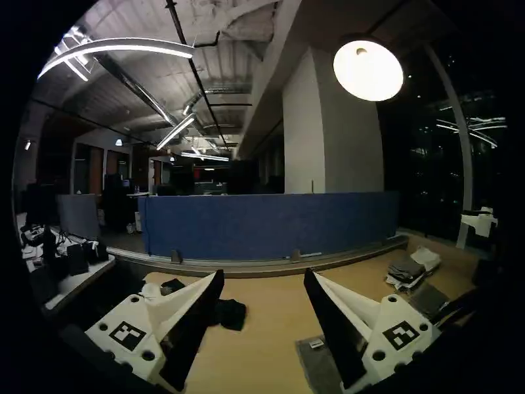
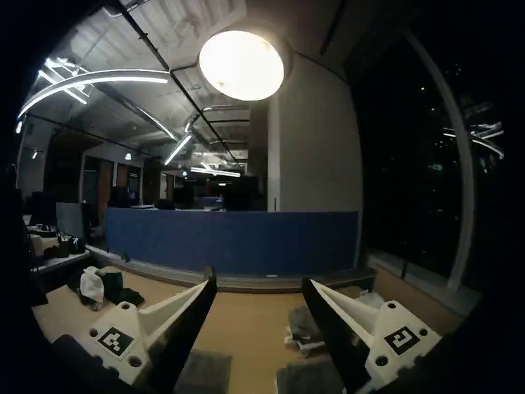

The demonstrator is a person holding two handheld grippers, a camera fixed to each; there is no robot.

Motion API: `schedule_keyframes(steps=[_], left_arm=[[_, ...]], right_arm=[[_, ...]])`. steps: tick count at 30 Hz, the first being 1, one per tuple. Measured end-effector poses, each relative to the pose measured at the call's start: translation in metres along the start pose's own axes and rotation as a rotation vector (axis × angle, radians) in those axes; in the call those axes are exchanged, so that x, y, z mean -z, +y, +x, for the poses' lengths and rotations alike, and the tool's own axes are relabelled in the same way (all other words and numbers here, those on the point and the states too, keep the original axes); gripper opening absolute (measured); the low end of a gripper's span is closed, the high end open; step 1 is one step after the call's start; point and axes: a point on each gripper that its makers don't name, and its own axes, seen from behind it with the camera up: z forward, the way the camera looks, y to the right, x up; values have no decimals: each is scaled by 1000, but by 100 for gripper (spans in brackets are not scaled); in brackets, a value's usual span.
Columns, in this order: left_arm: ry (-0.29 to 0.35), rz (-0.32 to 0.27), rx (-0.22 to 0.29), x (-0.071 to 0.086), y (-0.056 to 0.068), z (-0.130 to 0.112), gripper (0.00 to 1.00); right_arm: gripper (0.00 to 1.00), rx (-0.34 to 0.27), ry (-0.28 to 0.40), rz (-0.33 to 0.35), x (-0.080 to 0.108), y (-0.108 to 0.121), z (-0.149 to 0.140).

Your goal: Fold towel

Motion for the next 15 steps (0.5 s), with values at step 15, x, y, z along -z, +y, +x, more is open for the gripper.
schedule_keyframes(steps=[15], left_arm=[[-169,-199,-104,12,34,-42,90]], right_arm=[[100,96,-192,172,11,-35,-35]])
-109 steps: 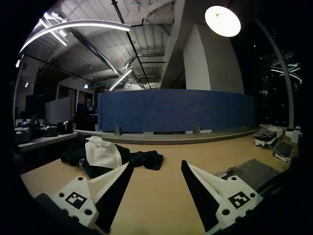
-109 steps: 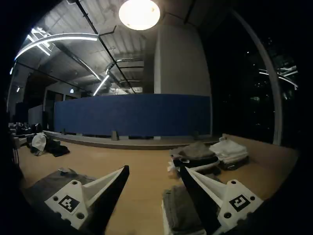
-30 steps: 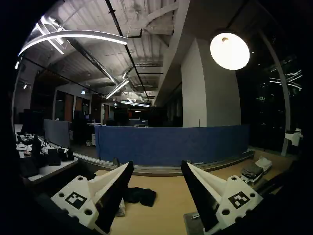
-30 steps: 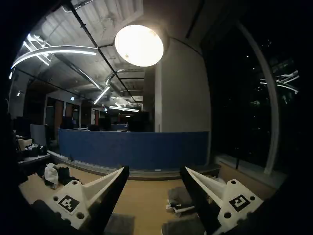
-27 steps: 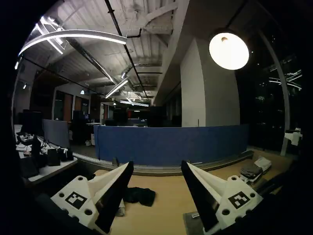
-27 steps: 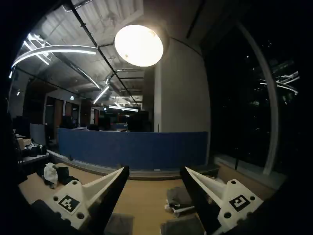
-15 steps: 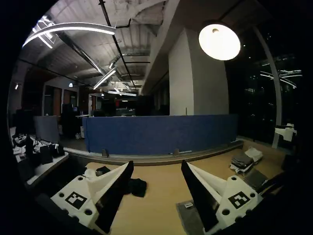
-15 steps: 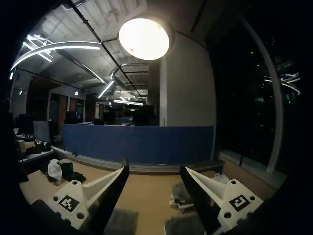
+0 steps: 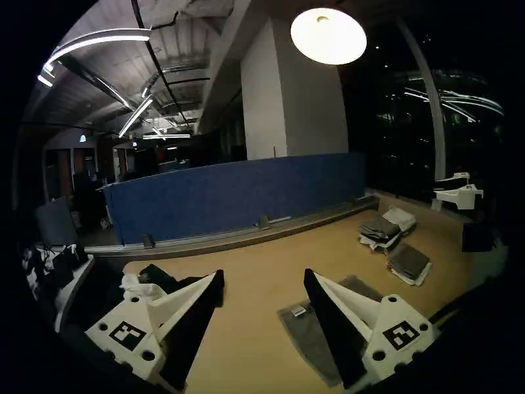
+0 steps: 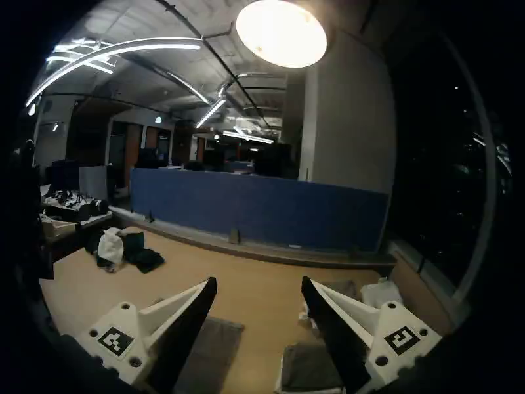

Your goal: Fold towel

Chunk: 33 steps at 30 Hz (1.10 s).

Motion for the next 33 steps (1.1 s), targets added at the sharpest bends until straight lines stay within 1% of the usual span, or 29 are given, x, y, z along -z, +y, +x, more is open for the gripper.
schedule_keyframes(steps=[6,12,15,18,21,27,33], left_arm=[[-89,-101,-27,1,22,-24,90],[-163,-175,-65,1,41,-48,90],[-189,-210,-75,2,51,-56,90],[-206,-223,-73,2,57,-62,90],[-217,-224,-69,2,59,-67,90],[-235,-222,-65,2,61,-76,90],[-257,-221,-77,1,65,-90,90]], right_arm=[[100,39,-109,90,5,-15,-20],[100,86,-208,154,7,-26,-45],[100,106,-243,184,8,-32,-53],[100,118,-260,210,9,-38,-59],[100,119,-274,226,9,-42,-64],[100,123,-287,240,7,-46,-72],[100,121,-300,249,7,-50,-83]])
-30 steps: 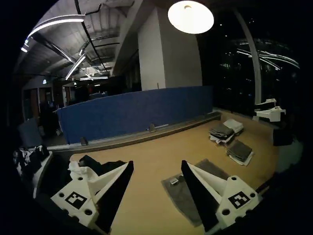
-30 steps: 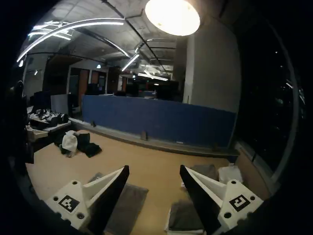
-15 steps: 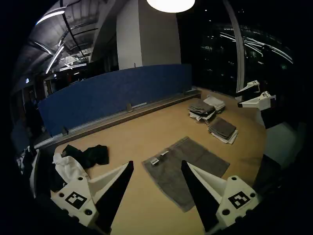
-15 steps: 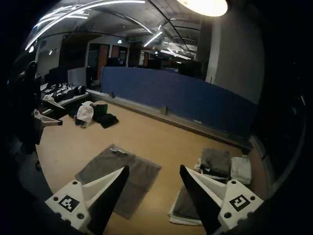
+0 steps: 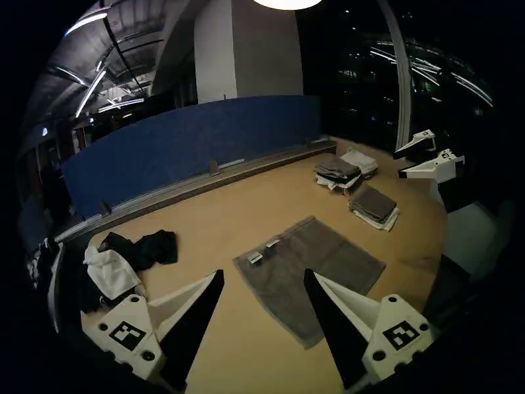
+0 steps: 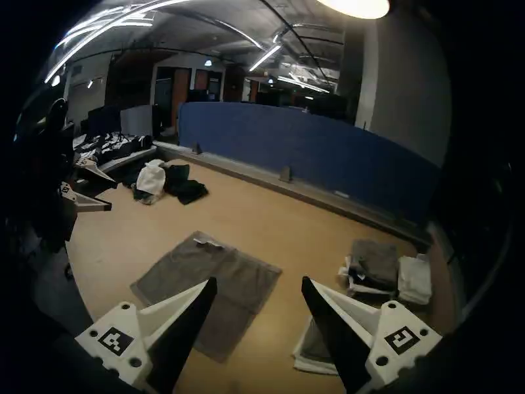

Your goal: Fold towel

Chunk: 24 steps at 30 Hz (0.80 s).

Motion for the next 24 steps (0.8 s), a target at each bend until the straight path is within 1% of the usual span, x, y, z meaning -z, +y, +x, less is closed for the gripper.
schedule_keyframes(steps=[6,9,15,18,24], left_arm=[[-4,1,-18,-8,6,-13,90],[-19,-1,-21,-14,9,-25,90],[-36,-18,1,-23,19,-46,90],[-50,-25,3,-28,24,-58,90],[-86,-53,-27,-36,35,-84,90]], right_arm=[[100,-6,-17,3,-9,-5,-18],[100,-11,-25,5,-13,-8,-28],[100,-22,-33,17,-24,-17,-45],[100,-30,-45,26,-29,-22,-56],[100,-29,-58,45,-39,-31,-74]])
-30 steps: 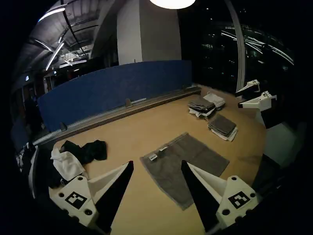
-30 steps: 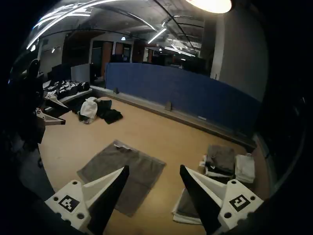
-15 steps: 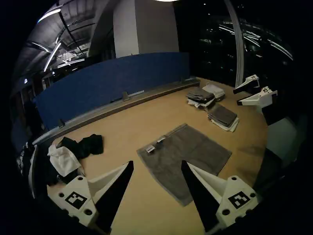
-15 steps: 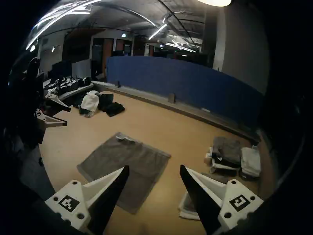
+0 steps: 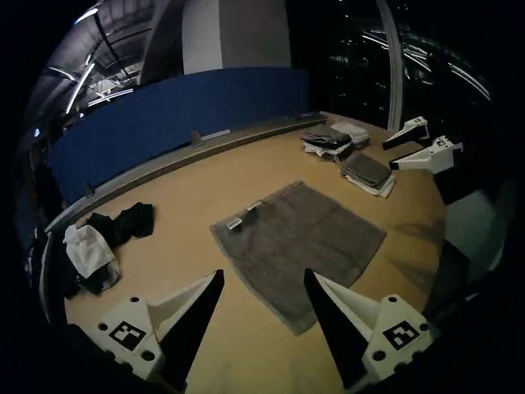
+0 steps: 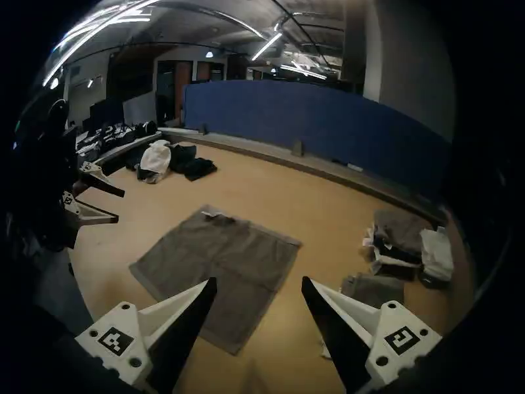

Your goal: Fold towel

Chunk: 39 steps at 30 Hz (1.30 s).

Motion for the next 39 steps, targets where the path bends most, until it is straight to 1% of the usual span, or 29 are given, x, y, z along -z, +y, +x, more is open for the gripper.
schedule_keyframes(steps=[9,12,18,21,26,33,39], left_arm=[[-70,-47,-9,-15,13,-37,90],[-91,-60,-14,-20,18,-48,90],[-128,-78,-3,-27,26,-65,90],[-144,-86,4,-30,31,-74,90],[-173,-97,-3,-35,39,-89,89],[-200,-107,-17,-41,48,-103,90],[-222,-123,-14,-45,55,-111,89]], right_arm=[[100,24,-53,36,-16,-14,-35],[100,26,-60,45,-22,-18,-45],[100,-7,-78,50,-31,-21,-65],[100,-13,-94,51,-33,-22,-75],[100,-15,-120,55,-37,-24,-92],[100,-25,-142,65,-42,-29,-107],[100,-14,-160,73,-46,-34,-117]])
